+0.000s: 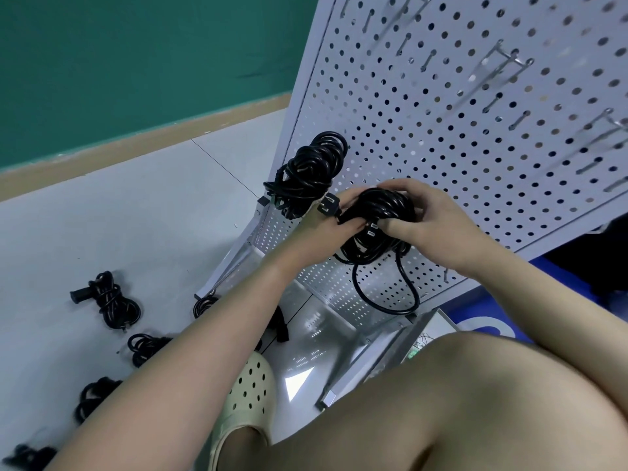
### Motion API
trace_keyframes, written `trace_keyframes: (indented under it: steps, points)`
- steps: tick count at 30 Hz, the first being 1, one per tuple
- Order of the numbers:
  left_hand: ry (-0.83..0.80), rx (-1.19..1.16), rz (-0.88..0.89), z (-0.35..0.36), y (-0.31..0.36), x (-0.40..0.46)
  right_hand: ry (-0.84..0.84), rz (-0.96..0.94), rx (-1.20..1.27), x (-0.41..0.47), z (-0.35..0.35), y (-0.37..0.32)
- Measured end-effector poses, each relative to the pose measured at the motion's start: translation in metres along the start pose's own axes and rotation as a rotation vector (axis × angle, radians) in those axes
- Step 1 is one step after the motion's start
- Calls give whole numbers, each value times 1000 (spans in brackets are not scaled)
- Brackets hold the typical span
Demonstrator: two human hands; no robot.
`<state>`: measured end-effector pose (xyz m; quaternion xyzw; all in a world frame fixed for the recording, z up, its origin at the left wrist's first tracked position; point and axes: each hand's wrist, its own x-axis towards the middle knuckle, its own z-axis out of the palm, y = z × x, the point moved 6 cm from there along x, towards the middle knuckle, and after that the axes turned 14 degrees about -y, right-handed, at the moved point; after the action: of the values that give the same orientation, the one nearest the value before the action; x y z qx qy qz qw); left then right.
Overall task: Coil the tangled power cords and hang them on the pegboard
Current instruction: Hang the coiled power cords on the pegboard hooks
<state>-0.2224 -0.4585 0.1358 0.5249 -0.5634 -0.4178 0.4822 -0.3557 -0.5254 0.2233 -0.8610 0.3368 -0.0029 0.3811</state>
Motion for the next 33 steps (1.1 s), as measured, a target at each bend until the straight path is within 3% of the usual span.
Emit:
trace_keyframes:
  steps: [10,23,33]
  points:
    - [73,-6,10,-6,-6,-7,-8,71,-156,-5,-5,1]
    - [95,58,-136,-6,-12,-37,56,110,-322,-15,-3,-10]
    - [142,351,-39,-14,30,-71,106,174,-297,-10,1,-13]
